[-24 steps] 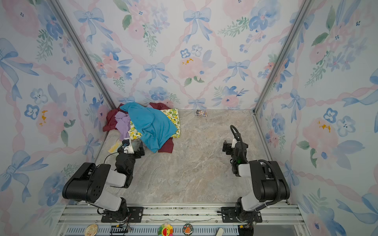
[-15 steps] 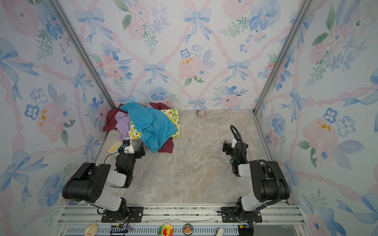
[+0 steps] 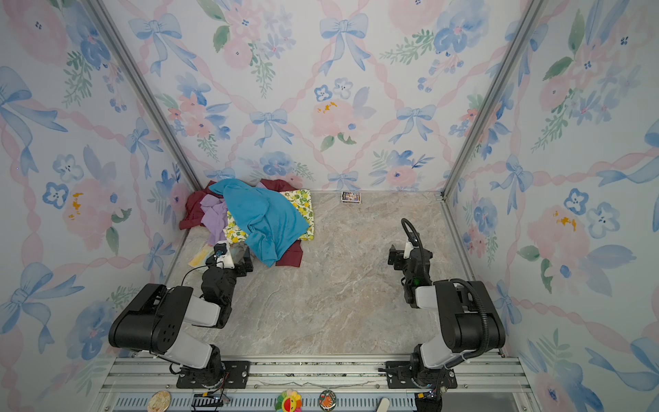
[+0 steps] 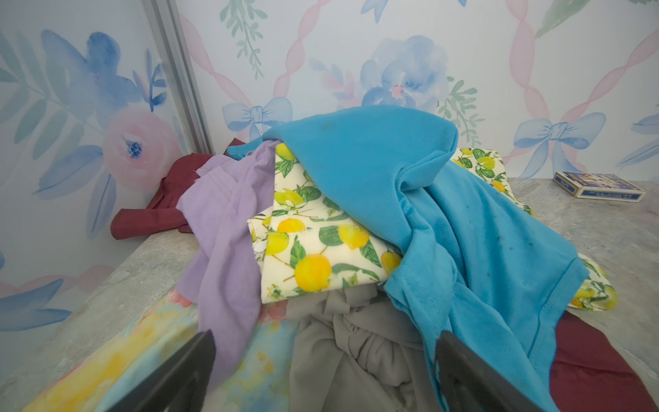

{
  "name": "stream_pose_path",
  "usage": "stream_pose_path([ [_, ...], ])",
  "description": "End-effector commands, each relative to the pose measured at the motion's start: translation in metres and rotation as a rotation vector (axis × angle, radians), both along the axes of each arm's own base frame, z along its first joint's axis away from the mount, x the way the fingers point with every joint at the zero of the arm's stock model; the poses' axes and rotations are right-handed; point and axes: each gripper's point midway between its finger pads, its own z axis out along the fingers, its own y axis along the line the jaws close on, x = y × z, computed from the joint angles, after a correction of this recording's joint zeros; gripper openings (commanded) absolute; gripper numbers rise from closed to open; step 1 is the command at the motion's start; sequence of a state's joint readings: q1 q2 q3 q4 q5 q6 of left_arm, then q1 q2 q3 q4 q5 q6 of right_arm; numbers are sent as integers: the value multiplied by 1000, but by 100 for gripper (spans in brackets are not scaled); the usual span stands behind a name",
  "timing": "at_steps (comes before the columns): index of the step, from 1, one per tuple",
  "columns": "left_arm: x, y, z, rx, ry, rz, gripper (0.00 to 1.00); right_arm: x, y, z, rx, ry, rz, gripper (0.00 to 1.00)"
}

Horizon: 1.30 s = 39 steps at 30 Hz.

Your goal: Pick out a specific cloth from the pile

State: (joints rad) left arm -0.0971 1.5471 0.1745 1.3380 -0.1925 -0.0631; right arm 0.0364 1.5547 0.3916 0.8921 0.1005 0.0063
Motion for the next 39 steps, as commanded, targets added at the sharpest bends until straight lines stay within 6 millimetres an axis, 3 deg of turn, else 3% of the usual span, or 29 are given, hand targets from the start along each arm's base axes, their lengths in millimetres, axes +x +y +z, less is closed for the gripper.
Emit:
stream_pose_path([
  [1, 4, -1, 6, -8, -20, 0, 98, 2, 4, 6, -2, -17, 15, 97],
  [24, 3, -2, 6, 4, -19, 0, 98, 1, 5, 6, -20, -17, 5, 97],
  [39, -10, -10, 10, 45, -36, 3, 97, -8, 9, 11, -79, -69, -24, 97],
])
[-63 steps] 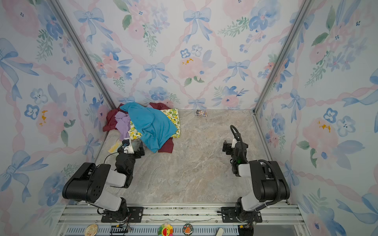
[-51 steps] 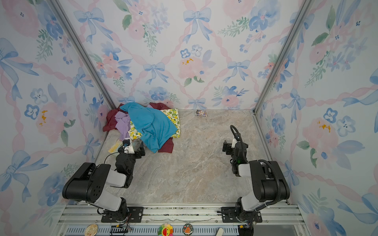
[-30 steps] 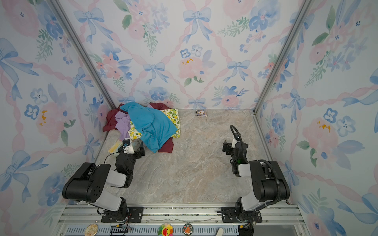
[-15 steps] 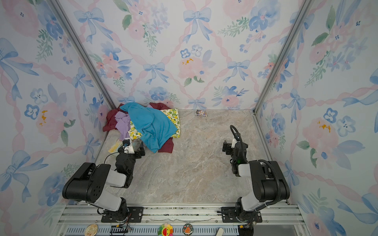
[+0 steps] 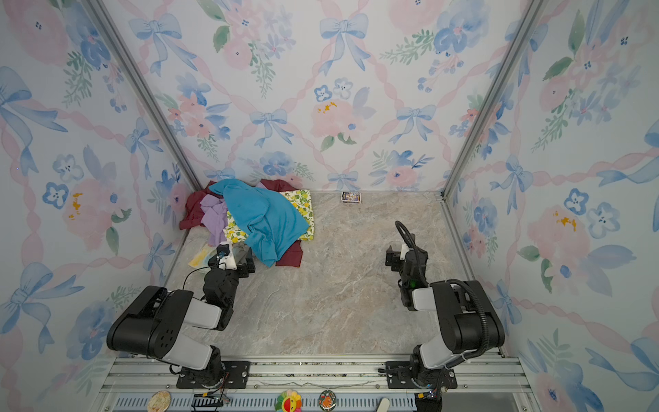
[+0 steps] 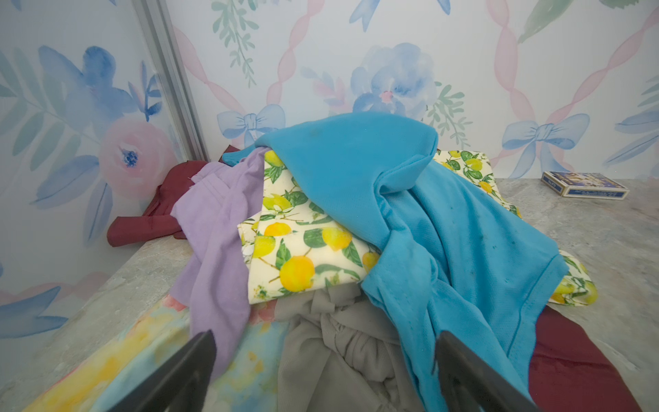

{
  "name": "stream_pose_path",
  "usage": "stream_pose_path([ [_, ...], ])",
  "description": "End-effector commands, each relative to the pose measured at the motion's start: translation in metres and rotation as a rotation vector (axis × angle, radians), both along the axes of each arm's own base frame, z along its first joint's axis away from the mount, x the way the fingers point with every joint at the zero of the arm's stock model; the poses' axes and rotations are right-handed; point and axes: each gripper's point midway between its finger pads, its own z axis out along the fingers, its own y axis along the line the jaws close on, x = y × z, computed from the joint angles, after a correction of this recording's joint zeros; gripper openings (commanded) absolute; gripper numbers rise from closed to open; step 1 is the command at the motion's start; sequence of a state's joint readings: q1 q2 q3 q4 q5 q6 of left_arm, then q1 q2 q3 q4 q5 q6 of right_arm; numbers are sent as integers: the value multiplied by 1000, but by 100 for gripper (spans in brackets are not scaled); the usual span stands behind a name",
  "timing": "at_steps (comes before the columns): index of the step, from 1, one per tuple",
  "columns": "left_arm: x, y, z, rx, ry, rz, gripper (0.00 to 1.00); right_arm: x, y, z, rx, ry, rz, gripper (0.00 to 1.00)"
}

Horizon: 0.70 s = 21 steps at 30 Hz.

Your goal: Pick out a specific cloth from the pile

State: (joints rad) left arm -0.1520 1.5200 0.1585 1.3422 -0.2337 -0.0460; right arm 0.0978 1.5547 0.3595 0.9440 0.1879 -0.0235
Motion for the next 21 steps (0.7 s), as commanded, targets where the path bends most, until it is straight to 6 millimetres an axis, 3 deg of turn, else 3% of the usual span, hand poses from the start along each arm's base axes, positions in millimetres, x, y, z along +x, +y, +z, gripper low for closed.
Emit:
stream_pose_path([
  [1, -5, 2, 6, 26, -25, 17, 97, -3, 0, 10, -26, -54, -14, 97],
  [11, -13, 10, 25, 10, -65, 92, 98, -13, 4, 15, -51, -116, -10, 97],
  [16, -13, 1, 35, 39, -55, 79, 98, -21, 7, 19, -67, -163, -11, 97],
  [21, -10, 4, 50, 16, -72, 110, 98, -27, 8, 21, -79, -194, -11, 97],
])
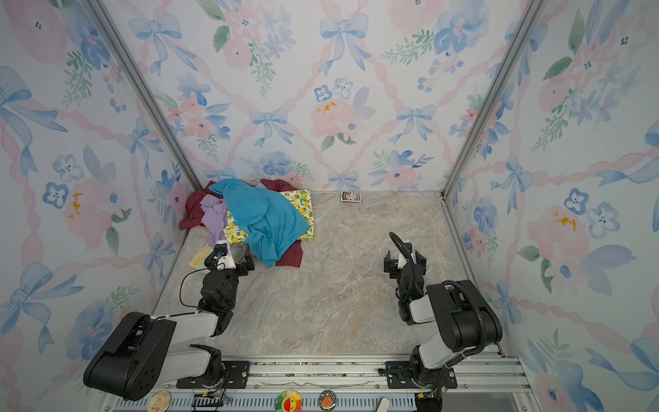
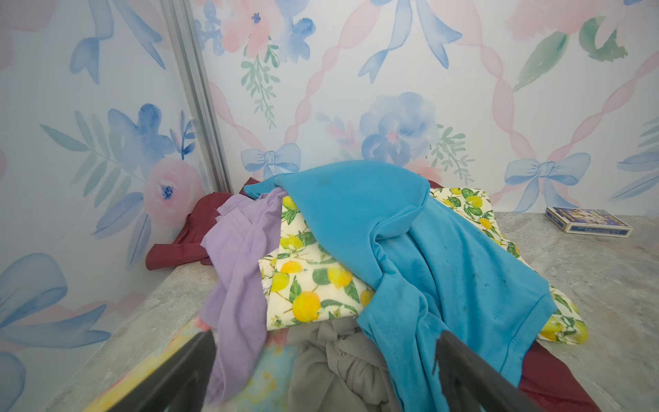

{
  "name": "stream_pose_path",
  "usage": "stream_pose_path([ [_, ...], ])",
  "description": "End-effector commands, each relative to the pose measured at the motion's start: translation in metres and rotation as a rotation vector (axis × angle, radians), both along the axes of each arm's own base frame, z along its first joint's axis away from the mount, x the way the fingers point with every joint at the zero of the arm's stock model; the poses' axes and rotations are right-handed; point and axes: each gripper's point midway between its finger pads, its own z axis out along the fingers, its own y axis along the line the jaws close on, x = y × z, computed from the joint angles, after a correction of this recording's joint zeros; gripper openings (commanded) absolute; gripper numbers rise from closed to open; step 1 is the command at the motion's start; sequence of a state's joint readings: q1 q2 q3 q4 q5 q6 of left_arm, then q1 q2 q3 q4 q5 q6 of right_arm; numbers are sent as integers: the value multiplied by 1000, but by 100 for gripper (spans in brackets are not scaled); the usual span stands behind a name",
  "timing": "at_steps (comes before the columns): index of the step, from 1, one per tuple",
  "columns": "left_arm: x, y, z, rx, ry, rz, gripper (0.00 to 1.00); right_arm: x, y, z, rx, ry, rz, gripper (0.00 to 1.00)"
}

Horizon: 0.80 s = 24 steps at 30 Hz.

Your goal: Pick out a specific cloth from the pile

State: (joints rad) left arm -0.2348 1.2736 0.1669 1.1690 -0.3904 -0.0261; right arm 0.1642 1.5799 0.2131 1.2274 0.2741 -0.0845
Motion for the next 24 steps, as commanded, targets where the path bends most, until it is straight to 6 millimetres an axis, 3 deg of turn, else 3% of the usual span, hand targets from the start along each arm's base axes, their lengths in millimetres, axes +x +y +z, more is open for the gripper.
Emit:
stream_pose_path([
  [1, 6, 2, 10, -11, 6, 32, 98, -4, 2, 17, -18, -99, -11, 97],
  [12, 19, -5, 47, -91, 4, 69, 98, -12, 2, 27, -39, -125, -38, 97],
  [20, 9, -6, 77, -148, -61, 71, 98, -12, 30, 42, -199, -112, -39, 97],
  [24, 7, -5, 90, -173, -83, 73, 98, -7, 46, 61, -283, -95, -48, 97],
])
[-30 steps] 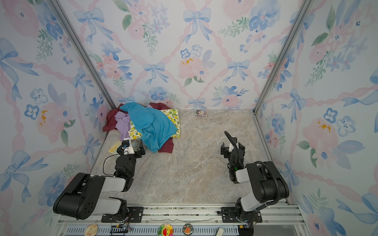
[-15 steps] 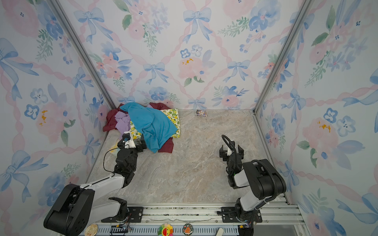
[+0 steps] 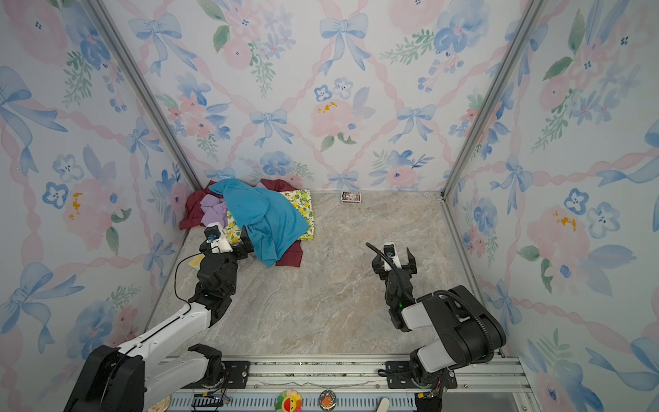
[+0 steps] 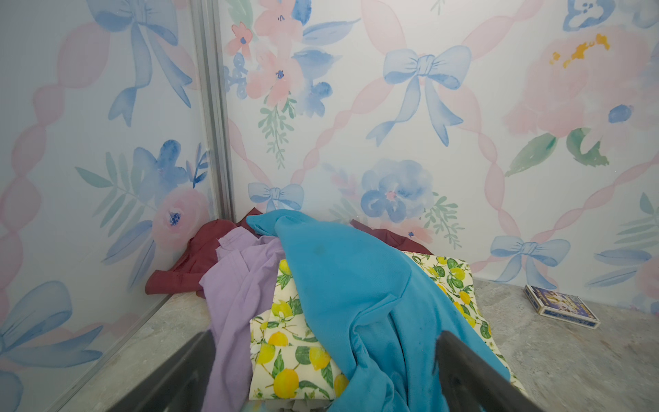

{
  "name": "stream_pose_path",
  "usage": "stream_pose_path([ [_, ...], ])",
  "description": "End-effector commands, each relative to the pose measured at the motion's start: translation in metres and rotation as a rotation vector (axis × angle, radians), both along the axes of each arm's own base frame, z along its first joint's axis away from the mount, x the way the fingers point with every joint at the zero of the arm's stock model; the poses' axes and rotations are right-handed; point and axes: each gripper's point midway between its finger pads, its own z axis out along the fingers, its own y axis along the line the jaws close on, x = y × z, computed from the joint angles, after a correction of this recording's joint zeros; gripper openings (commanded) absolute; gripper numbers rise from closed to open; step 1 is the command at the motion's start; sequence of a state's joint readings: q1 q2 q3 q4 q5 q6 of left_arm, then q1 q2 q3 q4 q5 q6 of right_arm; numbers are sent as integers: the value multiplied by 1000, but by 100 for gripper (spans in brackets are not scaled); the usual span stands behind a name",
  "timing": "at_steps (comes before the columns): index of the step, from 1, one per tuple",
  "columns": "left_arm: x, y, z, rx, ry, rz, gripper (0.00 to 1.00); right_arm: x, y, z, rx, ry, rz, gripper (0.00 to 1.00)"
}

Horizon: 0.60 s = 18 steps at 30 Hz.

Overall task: Pick out a specific cloth from the pile
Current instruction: 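Reach both grippers toward the pile, right gripper toward the maroon shirt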

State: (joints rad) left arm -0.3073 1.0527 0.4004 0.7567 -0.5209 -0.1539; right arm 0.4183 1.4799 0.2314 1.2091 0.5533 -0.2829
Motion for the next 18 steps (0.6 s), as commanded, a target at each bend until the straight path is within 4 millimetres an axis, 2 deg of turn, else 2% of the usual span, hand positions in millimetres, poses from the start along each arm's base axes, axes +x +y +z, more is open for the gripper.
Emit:
stream_pose_path([
  [1, -2, 2, 16, -43, -28, 14, 98, 6, 3, 28, -75, -11, -70, 97],
  [5, -5, 2, 26, -62, -48, 8, 98, 8, 16, 53, -43, -8, -53, 97],
  [7, -5, 2, 28, -72, -47, 10, 98, 10, 21, 72, -24, -30, -68, 97],
  [12, -5, 5, 34, -94, -29, 28, 98, 15, 48, 113, 26, -23, -26, 97],
  [18, -5, 9, 35, -109, -11, 53, 98, 10, 74, 147, 108, -14, 0, 97],
])
